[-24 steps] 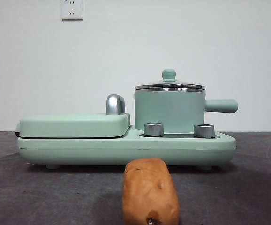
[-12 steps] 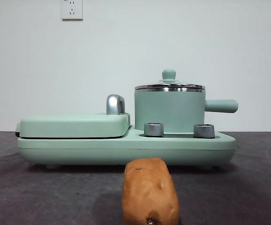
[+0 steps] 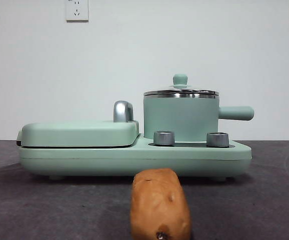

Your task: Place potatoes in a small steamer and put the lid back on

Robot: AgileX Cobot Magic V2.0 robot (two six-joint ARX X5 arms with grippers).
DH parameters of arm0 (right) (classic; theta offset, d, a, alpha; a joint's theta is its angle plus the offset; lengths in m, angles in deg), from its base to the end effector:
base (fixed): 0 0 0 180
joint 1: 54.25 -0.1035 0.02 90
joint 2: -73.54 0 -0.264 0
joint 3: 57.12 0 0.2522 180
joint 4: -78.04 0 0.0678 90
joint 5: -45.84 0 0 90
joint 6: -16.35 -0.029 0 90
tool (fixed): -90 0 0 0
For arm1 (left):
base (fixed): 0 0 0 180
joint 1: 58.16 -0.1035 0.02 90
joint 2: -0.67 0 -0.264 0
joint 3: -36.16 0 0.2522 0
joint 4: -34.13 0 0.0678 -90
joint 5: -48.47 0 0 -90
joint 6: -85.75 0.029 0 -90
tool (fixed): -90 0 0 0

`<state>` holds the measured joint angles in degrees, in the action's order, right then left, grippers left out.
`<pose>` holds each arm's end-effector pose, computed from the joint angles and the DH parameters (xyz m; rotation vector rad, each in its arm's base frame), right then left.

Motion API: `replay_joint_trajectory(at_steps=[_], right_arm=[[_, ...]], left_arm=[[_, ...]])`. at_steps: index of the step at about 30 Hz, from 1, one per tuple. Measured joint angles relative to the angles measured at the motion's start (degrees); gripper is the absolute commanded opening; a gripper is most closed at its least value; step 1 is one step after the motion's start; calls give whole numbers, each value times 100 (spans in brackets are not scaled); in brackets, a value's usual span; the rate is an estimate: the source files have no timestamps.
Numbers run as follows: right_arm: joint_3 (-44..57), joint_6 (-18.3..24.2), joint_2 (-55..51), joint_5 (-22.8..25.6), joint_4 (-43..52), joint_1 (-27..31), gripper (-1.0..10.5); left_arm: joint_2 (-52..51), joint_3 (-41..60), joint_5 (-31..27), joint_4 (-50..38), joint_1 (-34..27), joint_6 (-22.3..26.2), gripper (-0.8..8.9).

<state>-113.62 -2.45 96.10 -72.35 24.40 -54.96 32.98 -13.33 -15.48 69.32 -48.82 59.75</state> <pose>0.0732 0.0146 0.3141 0.4006 0.4173 0.4405 0.1233 -0.0332 0.2901 -0.4819 0.4502 -0.5311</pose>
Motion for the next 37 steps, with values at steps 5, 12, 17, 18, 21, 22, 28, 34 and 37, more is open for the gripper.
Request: replay_joint_trajectory(at_steps=[5, 12, 17, 18, 21, 22, 28, 34, 37], right_arm=[[-446, 262, 367, -778, -234, 0, 14], [-699, 599, 518, -1392, -245, 0, 14], [-699, 699, 518, -1403, -278, 0, 15], [-699, 704, 518, -1403, -280, 0, 17], [-699, 706, 518, -1394, -291, 0, 145], [-699, 706, 518, -1392, -297, 0, 220], [-699, 704, 518, -1384, -330, 0, 518], [-699, 702, 518, -1384, -361, 0, 519], [-699, 702, 518, -1384, -361, 0, 519]], left_arm=[[769, -951, 413, 546, 227, 470, 6], [1294, -1646, 953, 1056, 643, 951, 6], [1305, -1672, 975, 1097, 813, 1187, 38], [1305, -1672, 975, 1130, 822, 1198, 84], [1305, -1672, 975, 1163, 848, 1231, 243], [1305, -1672, 975, 1163, 848, 1246, 296], [1309, -1672, 977, 1161, 852, 1252, 447], [1541, -1685, 975, 1117, 977, 1241, 477], [1836, -1818, 975, 1117, 1121, 1228, 477]])
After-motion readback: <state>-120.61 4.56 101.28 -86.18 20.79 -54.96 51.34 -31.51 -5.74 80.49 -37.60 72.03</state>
